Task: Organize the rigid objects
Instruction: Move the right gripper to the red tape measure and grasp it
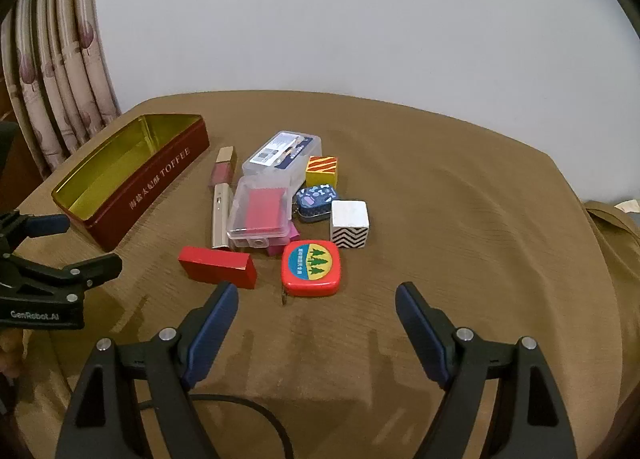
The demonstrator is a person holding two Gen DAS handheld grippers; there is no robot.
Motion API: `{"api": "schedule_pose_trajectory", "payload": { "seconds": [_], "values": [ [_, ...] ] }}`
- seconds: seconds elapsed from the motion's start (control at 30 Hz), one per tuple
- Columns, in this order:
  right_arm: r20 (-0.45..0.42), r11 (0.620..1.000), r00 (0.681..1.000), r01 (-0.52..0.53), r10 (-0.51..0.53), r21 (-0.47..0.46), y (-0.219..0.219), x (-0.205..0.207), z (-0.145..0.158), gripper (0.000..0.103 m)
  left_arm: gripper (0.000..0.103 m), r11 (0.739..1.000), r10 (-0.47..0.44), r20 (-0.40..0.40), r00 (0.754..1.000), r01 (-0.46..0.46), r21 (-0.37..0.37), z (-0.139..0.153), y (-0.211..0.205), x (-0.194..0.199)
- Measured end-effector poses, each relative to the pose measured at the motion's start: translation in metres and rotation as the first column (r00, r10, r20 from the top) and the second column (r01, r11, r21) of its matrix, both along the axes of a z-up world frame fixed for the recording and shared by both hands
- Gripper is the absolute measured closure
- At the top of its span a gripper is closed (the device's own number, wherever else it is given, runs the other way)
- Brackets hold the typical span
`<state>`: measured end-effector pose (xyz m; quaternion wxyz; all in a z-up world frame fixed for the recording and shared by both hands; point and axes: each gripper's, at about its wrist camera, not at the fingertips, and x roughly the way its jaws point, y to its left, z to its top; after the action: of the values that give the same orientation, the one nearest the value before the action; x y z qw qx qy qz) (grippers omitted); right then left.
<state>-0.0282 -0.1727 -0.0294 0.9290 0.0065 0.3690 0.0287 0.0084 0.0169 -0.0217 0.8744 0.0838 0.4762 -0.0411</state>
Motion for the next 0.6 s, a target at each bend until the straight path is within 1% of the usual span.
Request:
{"api": "schedule_pose_trajectory", "payload": {
  "seconds": [0.1,0.23,0.4,0.6],
  "values": [
    [-0.018,1.0,1.0,-0.004,0.004,-0.006,0.0,0.007,-0.005,0.022,0.001,1.0,-0.004,-0.004,1.0,0.004,0.001,-0.001,0.0,0.001],
    [-0.068,1.0,0.998,-0.012,0.011,-0.008,-0.003,0.018,-0.014,0.03,0.001,1.0,-0.009,-0.007,1.0,0.009,0.0,-0.003,0.0,0.0],
    [-0.141,0.999,0.989,-0.04,0.037,-0.019,-0.002,0.038,-0.023,0.03,0.001,1.0,-0.014,-0.014,1.0,0.014,0.004,-0.006,-0.002,0.001],
    [-0.17,0.996,0.983,-0.073,0.064,-0.047,0.005,0.059,-0.027,0.03,0.001,1.0,-0.026,-0.016,1.0,0.026,0.011,-0.009,-0.005,-0.001]
  ]
}}
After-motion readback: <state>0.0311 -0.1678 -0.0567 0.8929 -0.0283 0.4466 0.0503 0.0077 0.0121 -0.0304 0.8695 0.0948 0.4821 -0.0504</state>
